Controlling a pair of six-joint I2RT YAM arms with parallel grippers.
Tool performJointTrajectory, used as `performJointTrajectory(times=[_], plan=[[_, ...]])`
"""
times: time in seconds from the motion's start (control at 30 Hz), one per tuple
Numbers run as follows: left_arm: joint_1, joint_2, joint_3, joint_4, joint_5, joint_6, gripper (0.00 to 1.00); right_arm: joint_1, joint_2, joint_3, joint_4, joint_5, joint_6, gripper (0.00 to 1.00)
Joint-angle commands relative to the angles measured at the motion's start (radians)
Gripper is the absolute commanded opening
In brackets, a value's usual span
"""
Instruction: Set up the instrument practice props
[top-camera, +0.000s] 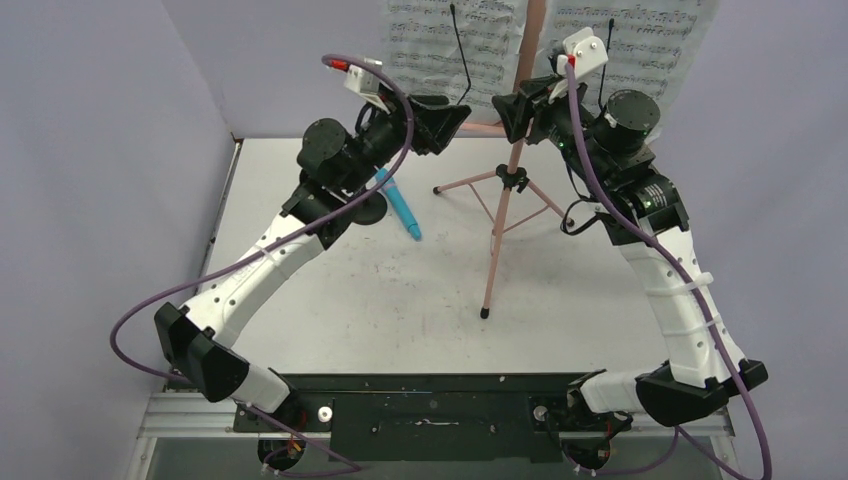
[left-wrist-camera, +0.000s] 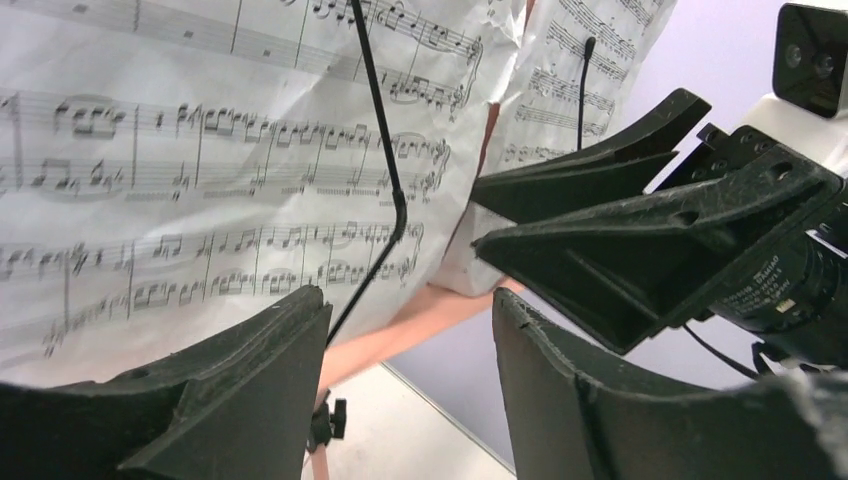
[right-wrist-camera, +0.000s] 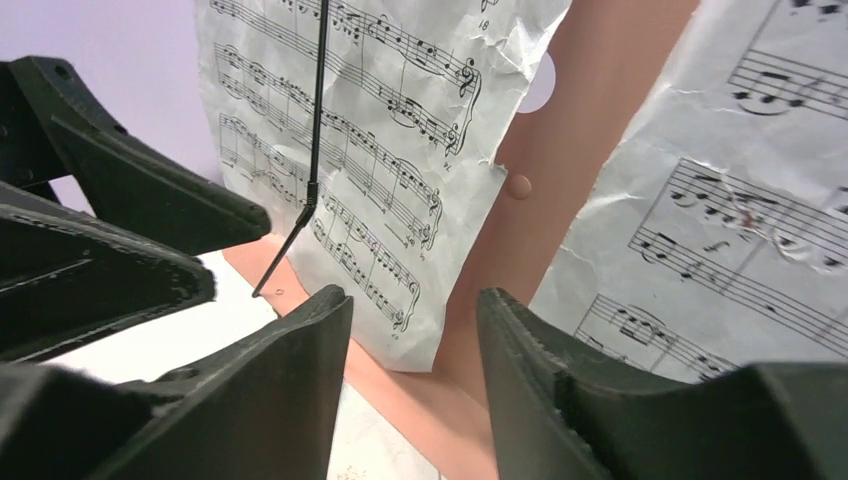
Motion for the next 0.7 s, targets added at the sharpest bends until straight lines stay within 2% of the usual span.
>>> performJointTrajectory(times=[0.0, 0.1, 0.2, 0.3, 0.43, 0.57, 0.67], plan=[[-0.005, -0.131, -0.109, 0.129, -0.046, -0.038, 0.61, 0.008, -0.086, -0.054, 0.106, -0.011, 0.044, 0.53], [-0.004, -0.21, -0.216, 0.173, -0.08, -0.052, 0.68, 0.008, -0.122, -0.104, 0.133, -0.038, 0.061, 0.58], [-0.004, -0.28, -0.303, 0.186, -0.098, -0.056, 0.76, 0.009, -0.159, -0.157, 0.152, -0.082, 0.103, 0.71], [-0.003, -0.355, -0.4, 0.194, -0.113, -0.063, 0.83, 0.009, -0.208, -0.232, 0.185, -0.144, 0.141, 0.78], [-0.003, -0.438, -0.557, 0.192, -0.137, -0.086, 0.91, 0.01, -0.277, -0.363, 0.226, -0.213, 0.189, 0.86], [0.004, -0.516, -0.686, 0.143, -0.169, -0.083, 0.96, 0.009, -0.352, -0.467, 0.227, -0.262, 0.204, 1.0], [0.012, -0.57, -0.761, 0.066, -0.204, -0.059, 0.97, 0.009, -0.41, -0.545, 0.232, -0.255, 0.22, 0.9]])
